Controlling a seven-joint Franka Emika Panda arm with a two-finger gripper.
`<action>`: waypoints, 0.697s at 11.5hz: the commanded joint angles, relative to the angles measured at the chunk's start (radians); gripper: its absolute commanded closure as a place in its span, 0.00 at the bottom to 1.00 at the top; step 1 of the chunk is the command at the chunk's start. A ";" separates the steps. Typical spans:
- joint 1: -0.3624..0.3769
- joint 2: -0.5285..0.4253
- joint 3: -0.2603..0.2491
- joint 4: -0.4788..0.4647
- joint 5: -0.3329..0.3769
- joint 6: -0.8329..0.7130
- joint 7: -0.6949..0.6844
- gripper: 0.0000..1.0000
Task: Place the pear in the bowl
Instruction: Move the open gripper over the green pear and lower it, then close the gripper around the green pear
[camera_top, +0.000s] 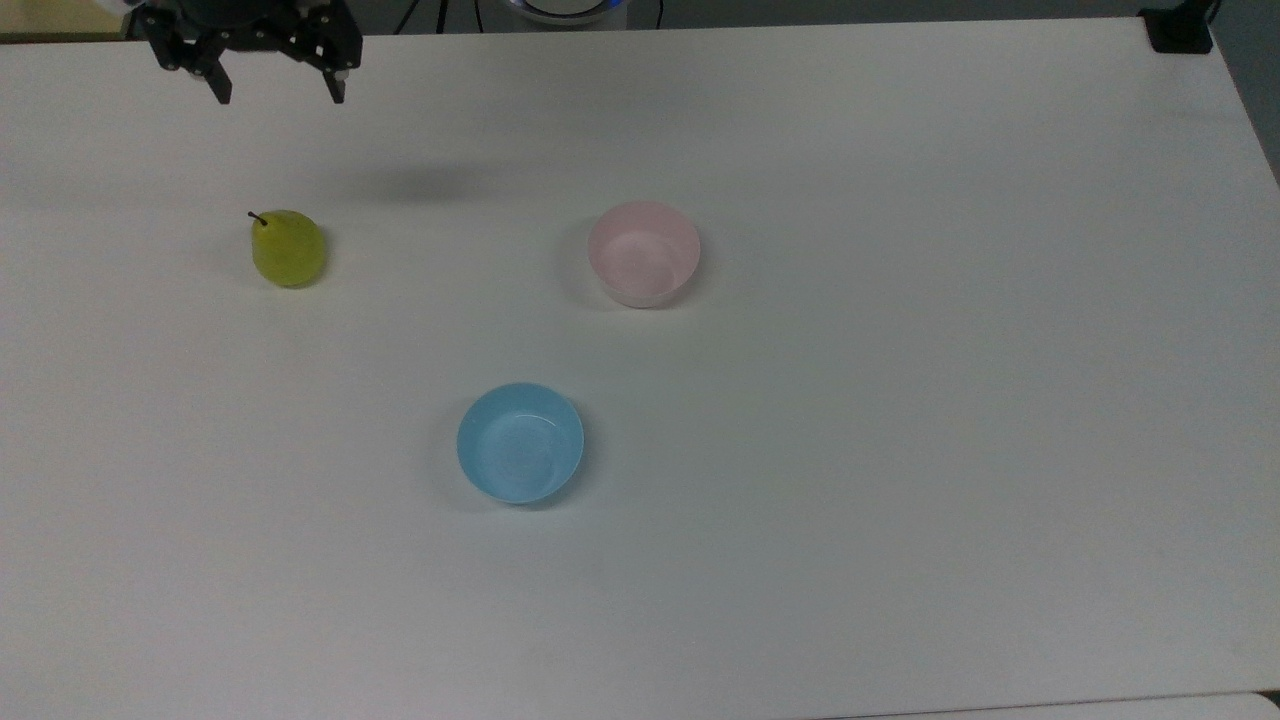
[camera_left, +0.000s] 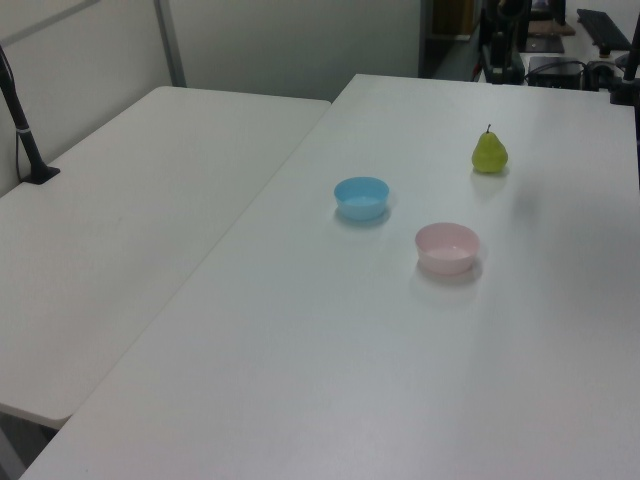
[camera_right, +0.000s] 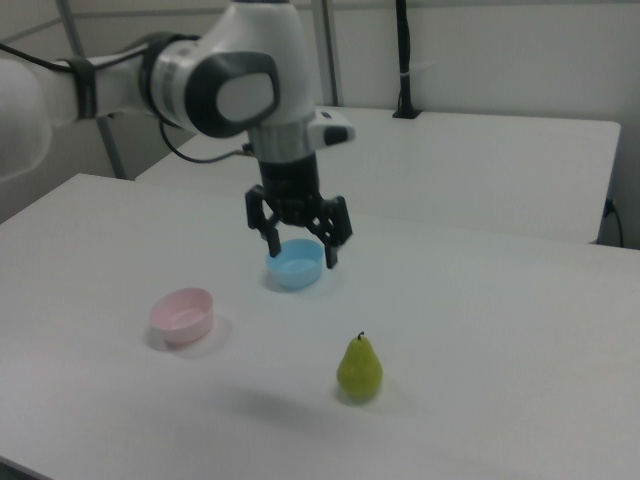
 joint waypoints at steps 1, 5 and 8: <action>-0.051 0.052 -0.001 -0.058 -0.016 0.112 -0.087 0.00; -0.099 0.147 -0.001 -0.131 -0.019 0.265 -0.142 0.00; -0.097 0.204 -0.001 -0.140 -0.019 0.319 -0.141 0.00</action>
